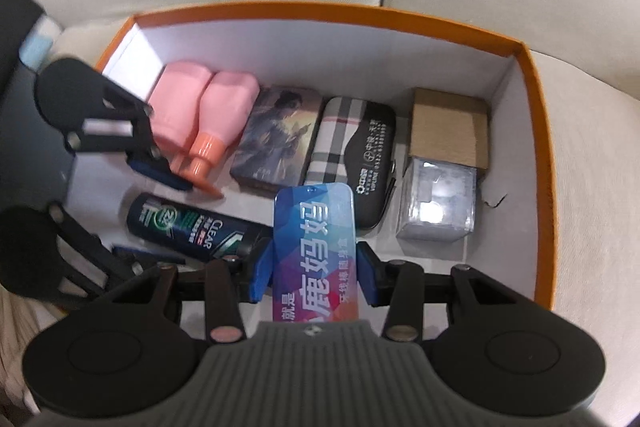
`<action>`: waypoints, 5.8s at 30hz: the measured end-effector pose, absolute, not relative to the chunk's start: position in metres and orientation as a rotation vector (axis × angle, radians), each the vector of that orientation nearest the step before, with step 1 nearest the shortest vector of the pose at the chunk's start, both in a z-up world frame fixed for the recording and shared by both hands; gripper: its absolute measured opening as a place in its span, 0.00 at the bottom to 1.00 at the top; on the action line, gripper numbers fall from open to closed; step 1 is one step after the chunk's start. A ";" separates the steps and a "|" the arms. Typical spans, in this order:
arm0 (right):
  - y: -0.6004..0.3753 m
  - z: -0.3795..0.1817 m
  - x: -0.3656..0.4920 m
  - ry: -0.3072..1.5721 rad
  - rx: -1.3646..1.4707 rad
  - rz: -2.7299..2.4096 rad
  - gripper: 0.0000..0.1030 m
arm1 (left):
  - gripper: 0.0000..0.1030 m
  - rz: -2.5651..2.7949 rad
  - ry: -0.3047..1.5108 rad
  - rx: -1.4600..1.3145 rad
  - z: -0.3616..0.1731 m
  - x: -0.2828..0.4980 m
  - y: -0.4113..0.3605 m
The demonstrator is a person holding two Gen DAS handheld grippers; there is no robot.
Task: Organize rigid objects
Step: 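Lower the shampoo into the box with left tool while right tool lowers card pack, then open both tools to release the items and withdraw toward the sofa, then grasp the white Vaseline tube with left tool while right tool grasps yellow tape measure, then lift and carry the Vaseline tube and tape measure over the orange box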
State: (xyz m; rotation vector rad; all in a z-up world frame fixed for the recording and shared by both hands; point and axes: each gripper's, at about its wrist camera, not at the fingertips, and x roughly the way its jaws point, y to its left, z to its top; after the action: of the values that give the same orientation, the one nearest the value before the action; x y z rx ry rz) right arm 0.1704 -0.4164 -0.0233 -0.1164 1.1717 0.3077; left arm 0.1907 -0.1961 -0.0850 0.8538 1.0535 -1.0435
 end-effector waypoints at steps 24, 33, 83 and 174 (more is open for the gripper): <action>-0.304 -0.020 0.176 1.317 -0.586 0.877 0.44 | 0.59 -0.518 1.129 0.057 -0.015 0.196 -0.073; -0.253 -0.045 0.195 1.501 -0.840 1.165 0.44 | 0.59 -0.463 1.173 -0.118 -0.033 0.190 -0.041; -0.187 0.041 0.151 1.127 -0.875 1.039 0.50 | 0.58 -0.256 1.036 -0.252 -0.005 0.155 0.060; -0.121 -0.056 0.153 1.114 -0.458 0.541 0.57 | 0.60 -0.130 1.235 -0.018 -0.108 0.185 0.094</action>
State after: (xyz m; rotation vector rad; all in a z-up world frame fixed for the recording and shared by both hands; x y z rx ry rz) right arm 0.1533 -0.1213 -0.0562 -0.4577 1.1139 0.5415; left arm 0.1853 0.0944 -0.1077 -0.0180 1.2348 -0.1298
